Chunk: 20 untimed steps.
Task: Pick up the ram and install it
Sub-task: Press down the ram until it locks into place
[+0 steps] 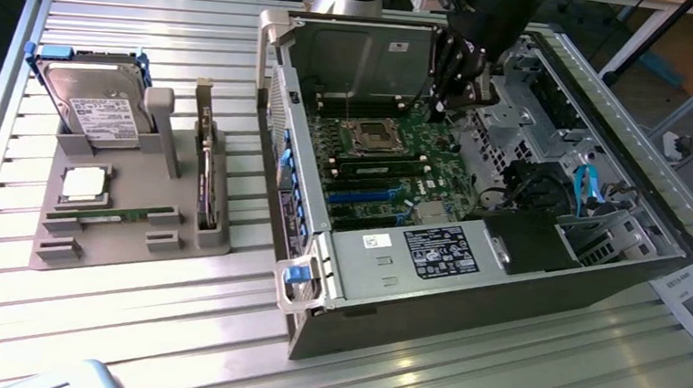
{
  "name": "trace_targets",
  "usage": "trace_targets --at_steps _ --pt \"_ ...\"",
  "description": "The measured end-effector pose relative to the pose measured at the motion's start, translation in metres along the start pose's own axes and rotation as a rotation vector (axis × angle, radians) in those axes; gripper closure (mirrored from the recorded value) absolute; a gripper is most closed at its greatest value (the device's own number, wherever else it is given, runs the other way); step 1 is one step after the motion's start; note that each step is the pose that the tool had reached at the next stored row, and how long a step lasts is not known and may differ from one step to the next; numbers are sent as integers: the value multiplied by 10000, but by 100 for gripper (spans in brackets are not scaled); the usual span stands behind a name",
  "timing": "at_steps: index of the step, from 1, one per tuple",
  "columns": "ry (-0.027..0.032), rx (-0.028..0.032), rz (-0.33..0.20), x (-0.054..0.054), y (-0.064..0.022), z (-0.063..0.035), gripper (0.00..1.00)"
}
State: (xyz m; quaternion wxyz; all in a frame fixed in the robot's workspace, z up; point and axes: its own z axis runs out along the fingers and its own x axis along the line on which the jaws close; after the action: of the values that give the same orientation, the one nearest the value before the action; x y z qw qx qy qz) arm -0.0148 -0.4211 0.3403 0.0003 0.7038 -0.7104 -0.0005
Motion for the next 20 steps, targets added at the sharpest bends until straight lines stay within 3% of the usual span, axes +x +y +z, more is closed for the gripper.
trace_targets --at_steps 5,9,20 --pt "-1 0 -1 -1 -123 0 90" --pt "-1 0 0 -3 -347 0 90" --pt "-1 13 0 -3 -361 75 90"
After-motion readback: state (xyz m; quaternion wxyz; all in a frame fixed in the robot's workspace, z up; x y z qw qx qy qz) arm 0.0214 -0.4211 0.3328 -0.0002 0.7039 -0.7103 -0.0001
